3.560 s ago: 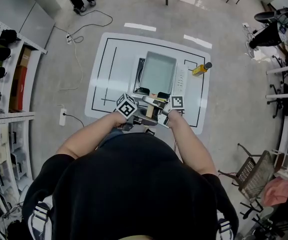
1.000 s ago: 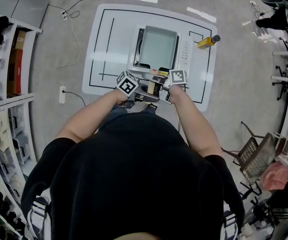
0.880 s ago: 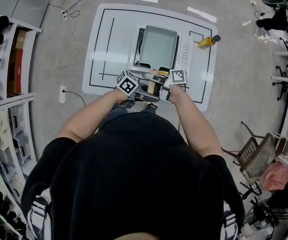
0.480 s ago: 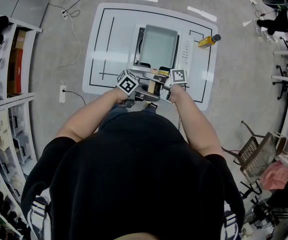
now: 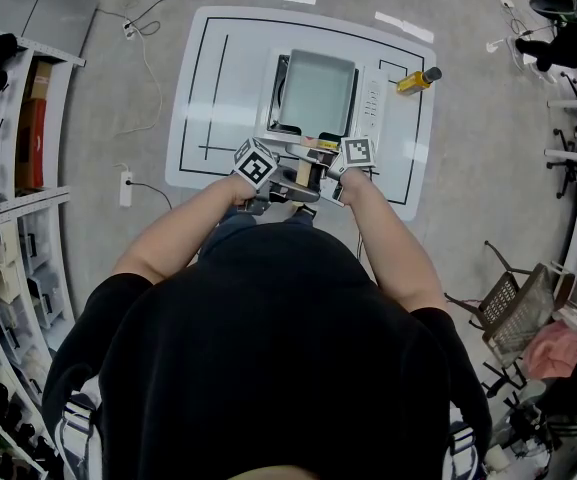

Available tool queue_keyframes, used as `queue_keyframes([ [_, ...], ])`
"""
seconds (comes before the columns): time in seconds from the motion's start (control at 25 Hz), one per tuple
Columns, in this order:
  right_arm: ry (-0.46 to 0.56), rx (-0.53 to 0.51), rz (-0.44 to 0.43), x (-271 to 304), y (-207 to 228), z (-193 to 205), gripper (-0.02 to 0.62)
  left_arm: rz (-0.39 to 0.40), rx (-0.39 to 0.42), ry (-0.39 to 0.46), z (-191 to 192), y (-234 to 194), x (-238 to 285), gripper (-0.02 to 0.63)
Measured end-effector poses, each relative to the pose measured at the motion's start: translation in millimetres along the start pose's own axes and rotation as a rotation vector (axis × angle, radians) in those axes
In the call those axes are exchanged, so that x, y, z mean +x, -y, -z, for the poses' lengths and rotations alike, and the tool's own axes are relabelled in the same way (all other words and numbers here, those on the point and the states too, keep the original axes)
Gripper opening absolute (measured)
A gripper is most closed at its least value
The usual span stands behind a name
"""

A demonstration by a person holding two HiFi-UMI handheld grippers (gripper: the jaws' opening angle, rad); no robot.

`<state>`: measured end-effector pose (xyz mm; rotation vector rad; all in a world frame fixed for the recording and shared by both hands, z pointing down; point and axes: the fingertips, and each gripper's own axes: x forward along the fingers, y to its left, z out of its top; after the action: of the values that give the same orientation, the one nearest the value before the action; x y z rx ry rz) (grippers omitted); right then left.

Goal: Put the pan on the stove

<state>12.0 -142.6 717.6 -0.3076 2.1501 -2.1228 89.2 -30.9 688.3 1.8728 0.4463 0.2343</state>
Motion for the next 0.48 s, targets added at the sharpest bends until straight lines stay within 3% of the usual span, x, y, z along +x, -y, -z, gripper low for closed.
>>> queue_keyframes([
  [0.48, 0.017, -0.021, 0.030, -3.4, 2.2, -4.0, 0.161, -0.006, -0.074, 0.039, -4.0, -6.2, -9.3, 0.177],
])
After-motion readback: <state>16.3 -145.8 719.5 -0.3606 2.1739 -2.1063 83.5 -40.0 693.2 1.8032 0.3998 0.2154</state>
